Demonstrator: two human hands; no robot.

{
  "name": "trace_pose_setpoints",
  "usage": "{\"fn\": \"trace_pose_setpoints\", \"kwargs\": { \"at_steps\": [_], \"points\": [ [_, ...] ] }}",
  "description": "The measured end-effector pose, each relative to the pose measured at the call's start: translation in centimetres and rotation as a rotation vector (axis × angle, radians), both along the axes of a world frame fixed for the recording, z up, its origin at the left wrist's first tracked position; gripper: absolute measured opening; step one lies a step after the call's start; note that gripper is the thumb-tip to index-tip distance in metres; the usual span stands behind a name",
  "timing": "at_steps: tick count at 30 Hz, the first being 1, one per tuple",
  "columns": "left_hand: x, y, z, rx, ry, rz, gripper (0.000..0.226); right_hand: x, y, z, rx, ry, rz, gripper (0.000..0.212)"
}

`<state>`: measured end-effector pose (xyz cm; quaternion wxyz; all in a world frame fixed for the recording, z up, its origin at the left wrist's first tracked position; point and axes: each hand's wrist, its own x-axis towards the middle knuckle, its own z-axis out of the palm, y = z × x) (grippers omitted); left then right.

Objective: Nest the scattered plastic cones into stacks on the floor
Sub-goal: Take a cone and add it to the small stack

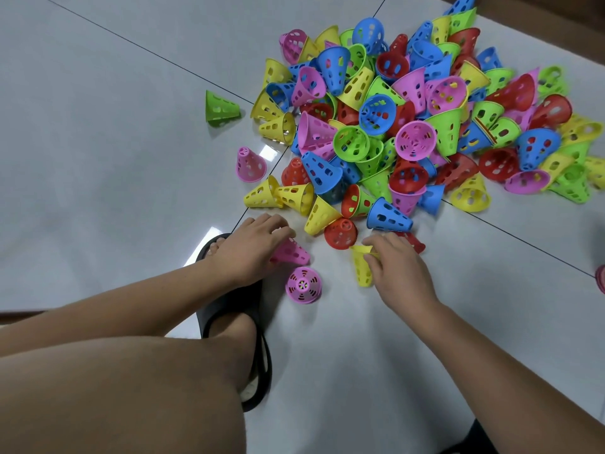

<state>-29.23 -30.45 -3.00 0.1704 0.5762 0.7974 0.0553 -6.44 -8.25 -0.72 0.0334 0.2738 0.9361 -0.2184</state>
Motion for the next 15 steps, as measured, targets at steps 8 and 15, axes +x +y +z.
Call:
{"fn": "trace_pose_setpoints", "kwargs": {
  "at_steps": [8, 15],
  "points": [
    [0.7, -1.0, 2.7, 0.224, -0.236, 0.29, 0.06, -0.6, 0.0, 2.6, -0.415, 0.206, -0.253, 0.007],
    [2.9, -0.8, 5.7, 0.393, -0.414, 0.392, 0.068, -2.0, 1.2, 5.3, -0.88, 0.361, -0.46, 0.012]
  ]
}}
